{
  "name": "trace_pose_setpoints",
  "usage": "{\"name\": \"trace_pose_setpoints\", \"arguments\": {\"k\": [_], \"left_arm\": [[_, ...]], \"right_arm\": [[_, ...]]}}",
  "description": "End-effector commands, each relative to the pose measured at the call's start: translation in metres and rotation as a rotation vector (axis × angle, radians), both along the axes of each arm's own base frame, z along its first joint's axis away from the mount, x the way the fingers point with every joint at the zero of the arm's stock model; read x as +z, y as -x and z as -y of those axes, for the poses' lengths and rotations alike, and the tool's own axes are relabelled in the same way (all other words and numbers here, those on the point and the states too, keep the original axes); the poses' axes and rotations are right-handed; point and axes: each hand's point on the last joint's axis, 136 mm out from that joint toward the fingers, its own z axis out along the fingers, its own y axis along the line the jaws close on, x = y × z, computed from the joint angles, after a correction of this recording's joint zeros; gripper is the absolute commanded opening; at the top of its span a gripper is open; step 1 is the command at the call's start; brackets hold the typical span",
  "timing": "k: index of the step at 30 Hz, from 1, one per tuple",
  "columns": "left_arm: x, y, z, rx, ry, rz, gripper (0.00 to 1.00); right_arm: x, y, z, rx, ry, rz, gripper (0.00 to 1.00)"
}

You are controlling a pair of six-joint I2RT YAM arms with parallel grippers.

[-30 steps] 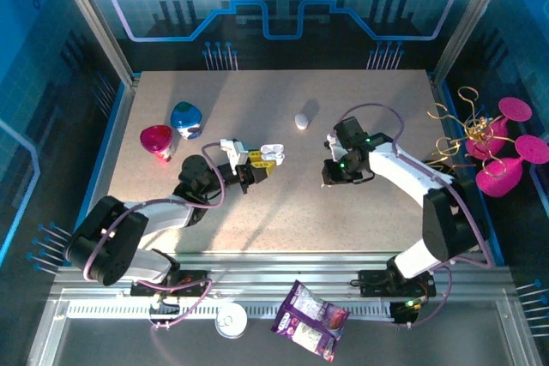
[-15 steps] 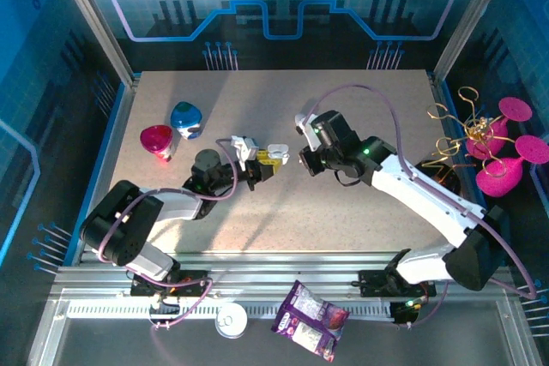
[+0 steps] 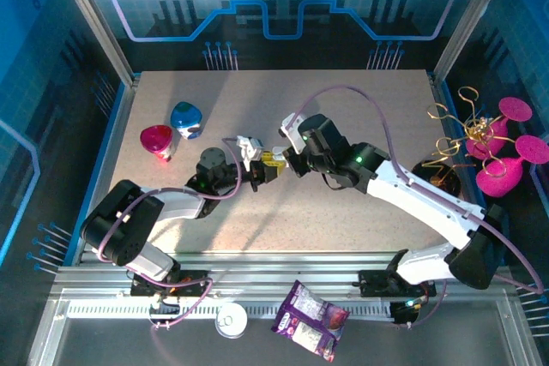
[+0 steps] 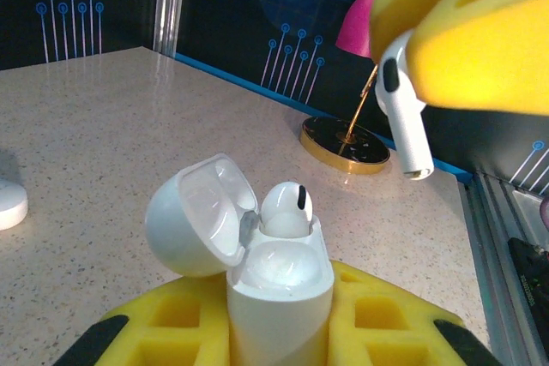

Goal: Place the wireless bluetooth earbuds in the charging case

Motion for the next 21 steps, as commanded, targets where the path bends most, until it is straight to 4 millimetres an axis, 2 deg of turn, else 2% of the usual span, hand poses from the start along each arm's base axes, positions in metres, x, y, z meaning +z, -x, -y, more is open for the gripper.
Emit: {"name": "trace_pose_setpoints", "arguments": {"k": [1, 7, 16, 21], "left_arm": [[0.011, -0.002, 0.005, -0.011, 0.003, 0.042, 0.17], [0.019, 0.0, 0.007, -0.022, 0.035, 0.036, 0.17], [0.023, 0.001, 0.006, -0.022, 0.035, 0.037, 0.17], [0.026, 0.0, 0.007, -0.022, 0.041, 0.04, 0.18]], "right_arm": [[0.011, -0.005, -0.015, 0.022, -0.02, 0.035, 0.13], [0.004, -0.01, -0.023, 0.033, -0.014, 0.023, 0.13], [-0.009, -0.012, -0.024, 0.029, 0.004, 0.001, 0.13], [-0.01, -0.011, -0.028, 0.042, -0.01, -0.006, 0.13]]}}
